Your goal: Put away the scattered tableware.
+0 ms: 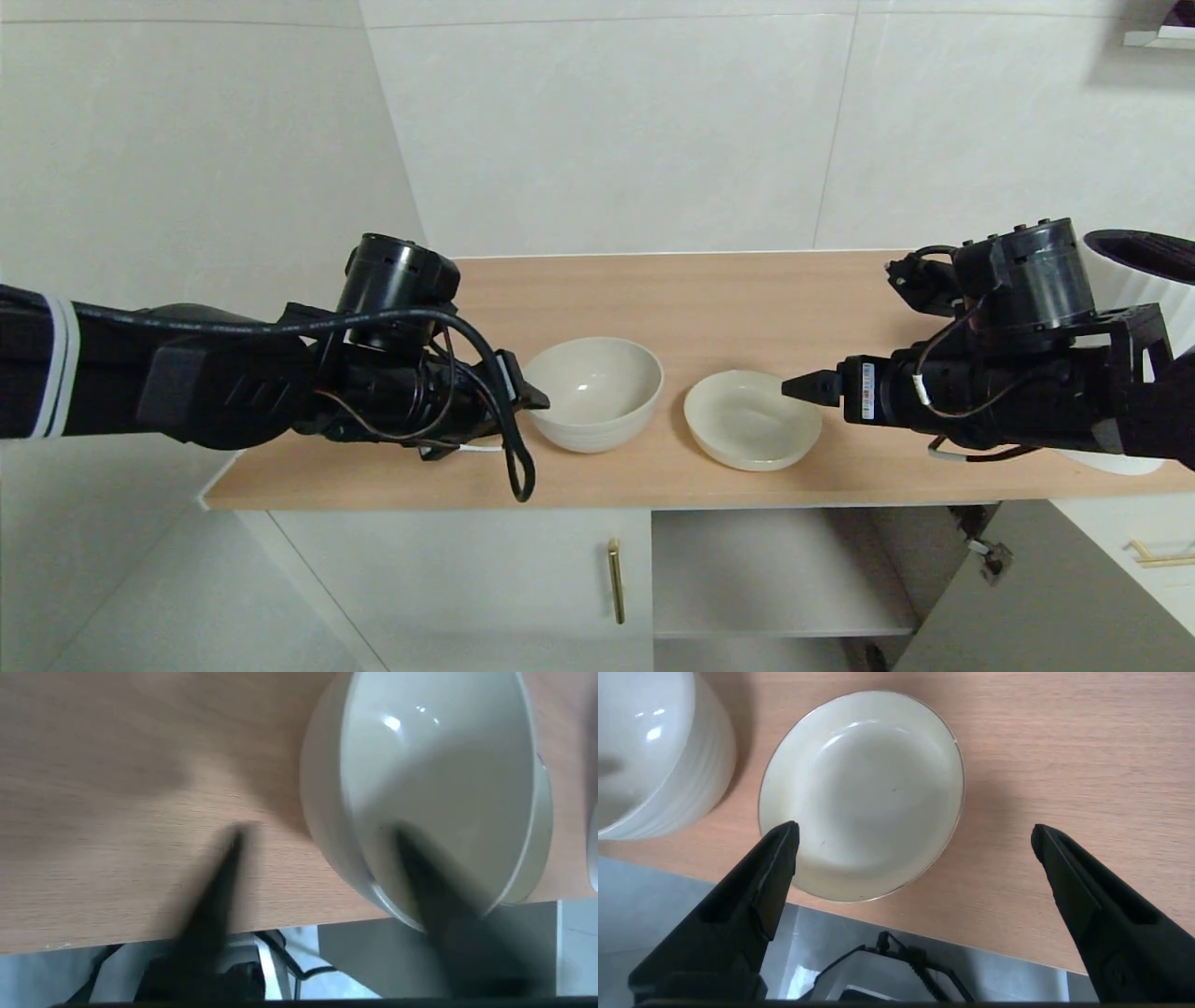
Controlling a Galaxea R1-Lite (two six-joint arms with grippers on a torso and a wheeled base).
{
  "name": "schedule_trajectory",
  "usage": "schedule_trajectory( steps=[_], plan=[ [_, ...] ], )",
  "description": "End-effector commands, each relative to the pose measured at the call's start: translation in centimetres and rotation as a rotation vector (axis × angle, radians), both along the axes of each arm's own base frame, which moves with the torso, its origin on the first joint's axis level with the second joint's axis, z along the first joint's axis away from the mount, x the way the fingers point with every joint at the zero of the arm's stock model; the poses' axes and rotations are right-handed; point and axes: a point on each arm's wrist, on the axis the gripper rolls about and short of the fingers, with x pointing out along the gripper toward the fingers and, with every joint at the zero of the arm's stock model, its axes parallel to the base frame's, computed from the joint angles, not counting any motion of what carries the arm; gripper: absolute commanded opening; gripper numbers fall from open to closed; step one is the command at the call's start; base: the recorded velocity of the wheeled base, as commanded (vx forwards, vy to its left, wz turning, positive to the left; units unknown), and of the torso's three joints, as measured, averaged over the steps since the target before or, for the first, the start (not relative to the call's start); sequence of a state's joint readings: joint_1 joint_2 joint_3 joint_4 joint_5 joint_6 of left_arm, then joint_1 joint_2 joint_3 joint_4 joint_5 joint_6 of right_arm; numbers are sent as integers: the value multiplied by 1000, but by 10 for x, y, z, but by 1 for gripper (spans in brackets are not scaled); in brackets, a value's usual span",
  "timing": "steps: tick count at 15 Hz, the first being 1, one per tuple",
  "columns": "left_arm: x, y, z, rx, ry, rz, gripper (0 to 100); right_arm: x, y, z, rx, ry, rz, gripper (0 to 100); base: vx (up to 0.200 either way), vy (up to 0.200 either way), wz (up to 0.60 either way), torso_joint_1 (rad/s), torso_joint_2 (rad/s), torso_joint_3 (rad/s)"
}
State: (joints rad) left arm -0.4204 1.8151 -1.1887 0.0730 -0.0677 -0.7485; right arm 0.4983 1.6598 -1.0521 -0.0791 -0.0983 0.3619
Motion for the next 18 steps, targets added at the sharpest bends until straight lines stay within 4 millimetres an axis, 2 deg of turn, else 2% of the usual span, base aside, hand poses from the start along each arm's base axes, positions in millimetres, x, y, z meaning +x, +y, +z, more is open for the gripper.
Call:
schedule_trajectory(
  steps=[1, 8, 14, 18],
  plan=[
    [-2, 1, 5, -6, -12, 0, 0, -1, 0, 1, 2, -3, 0, 100, 0, 0, 0, 0, 0, 0],
    [-5, 2, 9, -14, -23, 3, 0, 8, 3, -1, -27, -8, -42, 100, 0, 0, 0, 0, 0, 0],
    [-6, 3, 10, -15, -25, 3, 0, 25, 18, -38, -198, 31, -146, 100, 0, 0, 0, 0, 0, 0],
    [-6, 3, 10, -14, -25, 4, 0, 31, 22, -44, -202, 40, -152, 100, 0, 0, 0, 0, 0, 0]
  ],
)
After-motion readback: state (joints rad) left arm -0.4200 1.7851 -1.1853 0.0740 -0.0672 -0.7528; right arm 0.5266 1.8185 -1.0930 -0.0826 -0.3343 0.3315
